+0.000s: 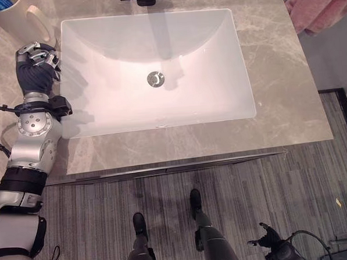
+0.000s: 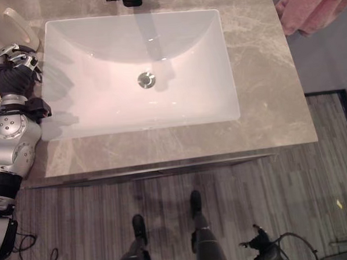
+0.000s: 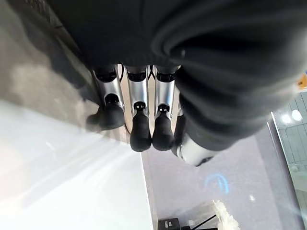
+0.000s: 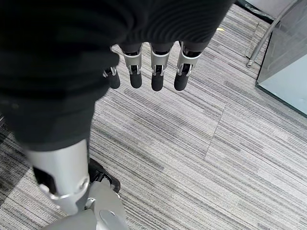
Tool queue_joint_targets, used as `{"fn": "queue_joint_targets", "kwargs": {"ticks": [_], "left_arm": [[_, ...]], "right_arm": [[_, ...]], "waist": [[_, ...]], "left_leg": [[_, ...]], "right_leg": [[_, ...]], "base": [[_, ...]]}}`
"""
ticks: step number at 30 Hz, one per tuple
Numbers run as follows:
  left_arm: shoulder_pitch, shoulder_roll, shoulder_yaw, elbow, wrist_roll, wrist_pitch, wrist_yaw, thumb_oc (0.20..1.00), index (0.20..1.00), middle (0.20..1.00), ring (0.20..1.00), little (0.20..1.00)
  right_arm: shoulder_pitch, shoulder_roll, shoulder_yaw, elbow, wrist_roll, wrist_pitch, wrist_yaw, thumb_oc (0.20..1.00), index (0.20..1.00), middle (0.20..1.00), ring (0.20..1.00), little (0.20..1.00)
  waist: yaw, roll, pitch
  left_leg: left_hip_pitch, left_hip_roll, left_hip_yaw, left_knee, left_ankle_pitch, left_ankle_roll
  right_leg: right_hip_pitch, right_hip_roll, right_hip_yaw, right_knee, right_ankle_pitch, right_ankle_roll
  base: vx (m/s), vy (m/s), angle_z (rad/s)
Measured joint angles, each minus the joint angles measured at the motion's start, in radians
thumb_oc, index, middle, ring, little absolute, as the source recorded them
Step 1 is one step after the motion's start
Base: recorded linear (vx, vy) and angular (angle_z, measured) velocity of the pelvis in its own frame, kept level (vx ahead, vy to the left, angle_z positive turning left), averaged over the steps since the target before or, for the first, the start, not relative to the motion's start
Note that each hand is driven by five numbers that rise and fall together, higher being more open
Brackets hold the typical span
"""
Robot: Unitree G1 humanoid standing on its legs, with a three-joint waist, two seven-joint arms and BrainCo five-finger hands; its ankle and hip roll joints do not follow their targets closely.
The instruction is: Put brush and paste in cup on sink, flatten towel.
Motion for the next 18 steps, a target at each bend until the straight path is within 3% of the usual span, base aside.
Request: {"fn": "queue_joint_targets", "kwargs": {"ticks": [18], "left_arm": [[-0.170,0.066,-0.028,0.123,-0.034,0.002,0.008,0.200,0.200,0.200,0.200,0.200]], "right_arm": [[0.002,0.001,0.000,0.027,0.023,-0.018,0.000,1.000,1.000,1.000,1.000,1.000]], "waist": [[-0.009,-0.027,0.014]], "left_leg": [[-0.047,0.002,-0.007,0.000,0.002,-0.003]], "right_leg": [[-0.042,0.000,-0.005,0.000,0.000,0.001]], "base": [[0.00,0.001,0.00]]}}
